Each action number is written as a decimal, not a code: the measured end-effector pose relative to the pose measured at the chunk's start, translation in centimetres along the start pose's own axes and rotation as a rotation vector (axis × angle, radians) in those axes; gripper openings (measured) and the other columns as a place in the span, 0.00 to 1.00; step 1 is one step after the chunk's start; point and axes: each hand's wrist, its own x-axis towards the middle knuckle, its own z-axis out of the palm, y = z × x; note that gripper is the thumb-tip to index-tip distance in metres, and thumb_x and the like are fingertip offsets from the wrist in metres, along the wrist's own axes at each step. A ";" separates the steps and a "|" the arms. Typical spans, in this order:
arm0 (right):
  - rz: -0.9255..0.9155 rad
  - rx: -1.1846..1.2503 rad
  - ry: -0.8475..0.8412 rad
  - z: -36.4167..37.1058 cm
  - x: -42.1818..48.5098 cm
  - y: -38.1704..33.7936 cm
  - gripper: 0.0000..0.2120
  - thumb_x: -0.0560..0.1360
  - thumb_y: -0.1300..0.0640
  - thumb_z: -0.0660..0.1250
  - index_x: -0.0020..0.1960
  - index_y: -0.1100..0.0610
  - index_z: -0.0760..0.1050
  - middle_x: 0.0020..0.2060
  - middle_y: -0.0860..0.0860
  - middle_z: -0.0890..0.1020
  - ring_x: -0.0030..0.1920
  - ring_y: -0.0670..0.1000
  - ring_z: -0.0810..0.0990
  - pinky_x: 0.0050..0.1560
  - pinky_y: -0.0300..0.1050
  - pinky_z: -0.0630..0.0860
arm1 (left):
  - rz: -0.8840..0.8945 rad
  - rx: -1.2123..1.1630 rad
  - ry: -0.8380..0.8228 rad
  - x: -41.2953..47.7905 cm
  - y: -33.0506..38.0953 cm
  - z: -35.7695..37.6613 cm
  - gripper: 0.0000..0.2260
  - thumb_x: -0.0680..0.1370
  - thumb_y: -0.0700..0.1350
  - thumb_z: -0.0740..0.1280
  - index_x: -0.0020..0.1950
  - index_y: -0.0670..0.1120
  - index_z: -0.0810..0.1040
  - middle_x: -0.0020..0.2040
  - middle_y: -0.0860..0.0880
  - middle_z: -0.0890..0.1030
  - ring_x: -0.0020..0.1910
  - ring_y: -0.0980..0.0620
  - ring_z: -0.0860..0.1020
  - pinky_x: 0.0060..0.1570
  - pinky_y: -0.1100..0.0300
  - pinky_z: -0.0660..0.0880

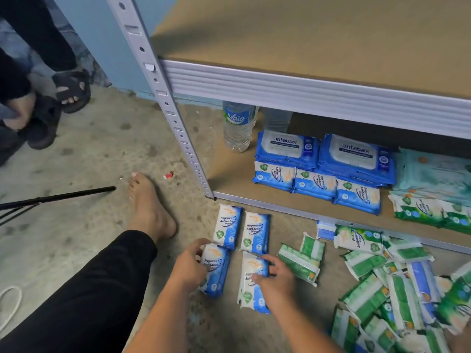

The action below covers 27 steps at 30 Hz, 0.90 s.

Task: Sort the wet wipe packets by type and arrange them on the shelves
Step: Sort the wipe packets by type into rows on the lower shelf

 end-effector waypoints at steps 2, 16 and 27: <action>0.006 -0.003 0.003 0.7 0.3 0.4 0.24 0.67 0.70 0.78 0.52 0.46 0.78 0.39 0.46 0.86 0.38 0.46 0.86 0.44 0.51 0.84 | -0.013 -0.007 -0.007 0.3 -0.3 0.1 0.26 0.73 0.29 0.71 0.58 0.58 0.76 0.48 0.51 0.79 0.41 0.55 0.78 0.32 0.66 0.74; 0.012 0.027 0.104 1.9 2.3 2.2 0.23 0.71 0.70 0.74 0.59 0.50 0.75 0.43 0.43 0.84 0.37 0.38 0.84 0.41 0.41 0.81 | 0.012 -0.003 0.019 1.7 -1.9 1.4 0.30 0.72 0.28 0.68 0.56 0.64 0.77 0.47 0.55 0.83 0.46 0.59 0.78 0.41 0.67 0.76; -0.136 -0.228 0.257 2.7 1.5 1.7 0.21 0.70 0.66 0.76 0.57 0.53 0.72 0.56 0.50 0.73 0.51 0.50 0.74 0.52 0.41 0.71 | 0.054 0.092 0.202 1.4 -2.7 2.9 0.23 0.61 0.35 0.64 0.52 0.55 0.70 0.50 0.50 0.77 0.50 0.47 0.76 0.45 0.53 0.76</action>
